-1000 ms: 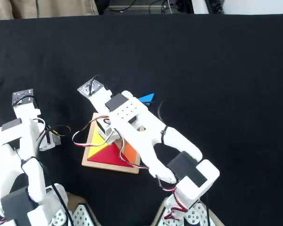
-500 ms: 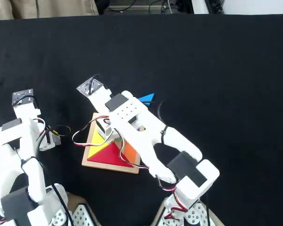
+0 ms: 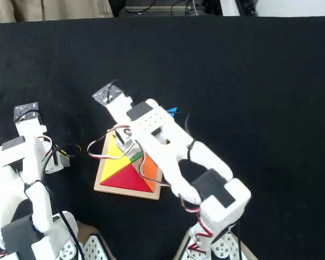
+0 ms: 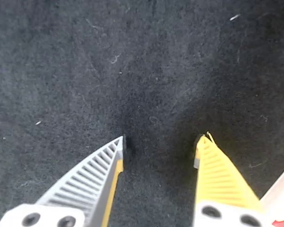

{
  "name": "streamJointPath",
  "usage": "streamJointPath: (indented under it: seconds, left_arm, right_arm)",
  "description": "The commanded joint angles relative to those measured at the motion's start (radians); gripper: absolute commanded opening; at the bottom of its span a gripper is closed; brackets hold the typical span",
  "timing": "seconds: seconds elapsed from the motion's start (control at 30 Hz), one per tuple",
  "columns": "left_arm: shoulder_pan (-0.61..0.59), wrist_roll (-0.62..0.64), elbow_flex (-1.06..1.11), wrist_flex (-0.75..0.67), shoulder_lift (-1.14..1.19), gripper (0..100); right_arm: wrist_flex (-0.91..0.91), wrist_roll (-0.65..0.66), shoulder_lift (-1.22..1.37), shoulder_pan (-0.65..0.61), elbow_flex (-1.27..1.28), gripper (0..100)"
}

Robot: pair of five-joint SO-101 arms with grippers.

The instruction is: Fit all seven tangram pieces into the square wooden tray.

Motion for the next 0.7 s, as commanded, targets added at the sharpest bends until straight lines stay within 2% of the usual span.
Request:
streamJointPath:
  seconds: [0.0, 0.3, 0.5, 0.67]
  left_arm:
    - [-0.016, -0.006, -0.004, 0.003, -0.008, 25]
    - [-0.016, -0.006, -0.004, 0.003, -0.009, 25]
    - [-0.016, -0.006, -0.004, 0.003, -0.009, 25]
    - [-0.016, -0.006, -0.004, 0.003, -0.009, 25]
  right_arm:
    - [-0.037, 0.014, 0.010, 0.014, -0.056, 3.2]
    - [-0.011, 0.012, 0.084, 0.000, -0.245, 1.3]
    - [-0.003, 0.012, 0.223, -0.002, -0.306, 1.3]
    - [0.091, 0.012, 0.269, -0.003, -0.326, 1.1]
